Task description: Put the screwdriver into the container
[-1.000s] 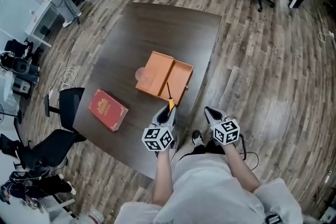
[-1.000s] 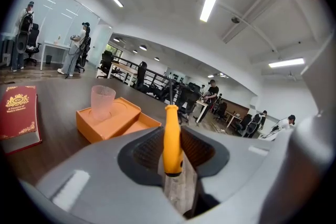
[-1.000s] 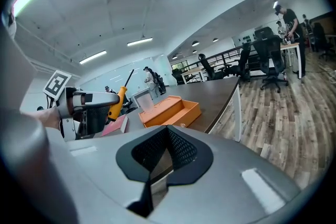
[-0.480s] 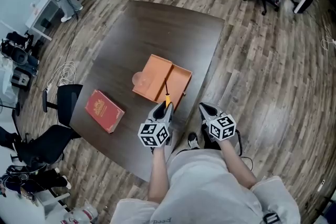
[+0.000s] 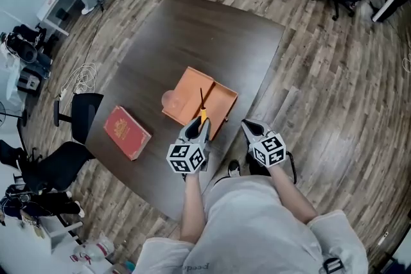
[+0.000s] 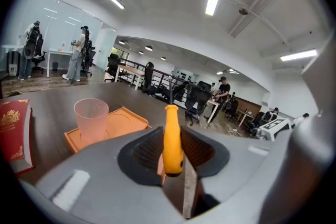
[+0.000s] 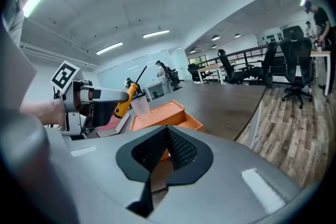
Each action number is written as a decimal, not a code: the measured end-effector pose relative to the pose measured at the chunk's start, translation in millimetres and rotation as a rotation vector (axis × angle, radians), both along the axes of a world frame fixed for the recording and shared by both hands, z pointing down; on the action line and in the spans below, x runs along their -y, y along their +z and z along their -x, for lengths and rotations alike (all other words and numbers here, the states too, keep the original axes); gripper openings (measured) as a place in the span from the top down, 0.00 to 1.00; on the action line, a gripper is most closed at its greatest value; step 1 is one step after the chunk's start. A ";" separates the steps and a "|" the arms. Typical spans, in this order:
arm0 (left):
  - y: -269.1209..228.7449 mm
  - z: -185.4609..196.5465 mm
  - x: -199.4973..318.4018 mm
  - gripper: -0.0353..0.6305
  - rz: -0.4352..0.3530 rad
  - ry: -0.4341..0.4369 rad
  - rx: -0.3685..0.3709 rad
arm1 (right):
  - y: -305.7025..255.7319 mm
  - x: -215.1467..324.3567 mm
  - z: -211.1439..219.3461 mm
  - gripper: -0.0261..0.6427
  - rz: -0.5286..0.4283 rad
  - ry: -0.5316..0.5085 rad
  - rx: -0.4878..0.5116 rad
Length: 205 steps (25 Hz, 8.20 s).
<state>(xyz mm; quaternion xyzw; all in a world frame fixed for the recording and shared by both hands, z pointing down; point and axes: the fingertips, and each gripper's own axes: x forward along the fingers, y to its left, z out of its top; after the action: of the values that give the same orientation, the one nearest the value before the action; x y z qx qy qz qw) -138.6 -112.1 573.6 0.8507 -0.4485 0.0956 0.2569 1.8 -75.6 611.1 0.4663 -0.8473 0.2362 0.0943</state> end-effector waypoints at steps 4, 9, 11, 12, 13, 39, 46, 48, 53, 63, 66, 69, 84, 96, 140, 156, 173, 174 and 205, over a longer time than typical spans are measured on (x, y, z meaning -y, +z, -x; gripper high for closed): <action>0.8 2.6 13.8 0.70 -0.008 -0.016 0.006 | -1.2 22.9 0.7 0.96 -0.028 -0.054 -0.039; 8.0 2.1 23.7 0.70 -0.010 -0.030 0.038 | 0.2 46.3 4.3 0.96 -0.031 -0.130 -0.046; 13.6 0.3 24.2 0.70 -0.007 -0.032 0.052 | 0.7 54.4 7.5 0.96 -0.034 -0.156 -0.040; 16.8 -0.2 24.4 0.70 -0.003 -0.034 0.059 | 0.5 58.6 9.7 0.96 -0.038 -0.170 -0.036; 20.2 -0.3 24.6 0.71 0.000 -0.034 0.068 | -0.4 62.8 12.2 0.96 -0.046 -0.184 -0.032; 84.7 1.1 4.4 0.71 0.110 -0.088 0.266 | 27.2 83.1 16.5 0.96 -0.034 -0.428 -0.059; 95.3 10.3 18.8 0.71 0.134 -0.075 0.246 | 25.8 101.4 28.5 0.96 -0.036 -0.452 -0.089; 97.9 11.8 23.3 0.71 0.143 -0.067 0.243 | 24.8 109.0 29.8 0.96 -0.036 -0.450 -0.098; 101.9 8.1 35.3 0.71 0.165 -0.045 0.242 | 25.2 124.2 26.1 0.96 -0.021 -0.440 -0.104; 121.2 4.1 36.1 0.71 0.254 -0.004 0.244 | 42.5 126.3 21.4 0.96 0.030 -0.447 -0.116; 128.4 3.3 33.4 0.70 0.286 0.000 0.249 | 42.2 127.2 20.2 0.96 0.034 -0.440 -0.108; 134.4 1.3 31.2 0.70 0.321 0.014 0.259 | 40.6 126.5 18.3 0.96 0.030 -0.435 -0.105; 163.6 -13.0 26.3 0.70 0.441 0.150 0.445 | 32.7 129.2 7.6 0.96 0.024 -0.395 -0.085; 182.1 -8.4 21.0 0.70 0.529 0.199 0.574 | 33.0 125.3 8.1 0.96 0.022 -0.391 -0.093; 191.7 -26.9 53.2 0.70 0.496 0.212 0.676 | 40.0 126.0 -1.8 0.96 0.039 -0.380 -0.103; 185.6 -29.3 50.0 0.70 0.483 0.209 0.645 | 48.4 120.4 -0.7 0.96 0.072 -0.405 -0.111; 155.9 -25.4 44.9 0.70 0.431 0.146 0.539 | 53.9 117.6 2.2 0.96 0.083 -0.450 -0.133; 152.4 -28.8 43.7 0.70 0.427 0.142 0.499 | 53.6 118.2 2.2 0.96 0.082 -0.451 -0.132; 98.5 37.6 16.2 0.73 0.168 -0.245 0.234 | 63.4 112.3 28.0 0.96 0.065 -0.535 -0.176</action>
<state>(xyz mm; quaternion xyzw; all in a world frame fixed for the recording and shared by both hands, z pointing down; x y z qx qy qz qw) -176.2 -128.3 672.0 0.7484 -0.5660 0.1991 0.2827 -26.1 -187.9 674.5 0.2415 -0.9209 0.1884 0.2413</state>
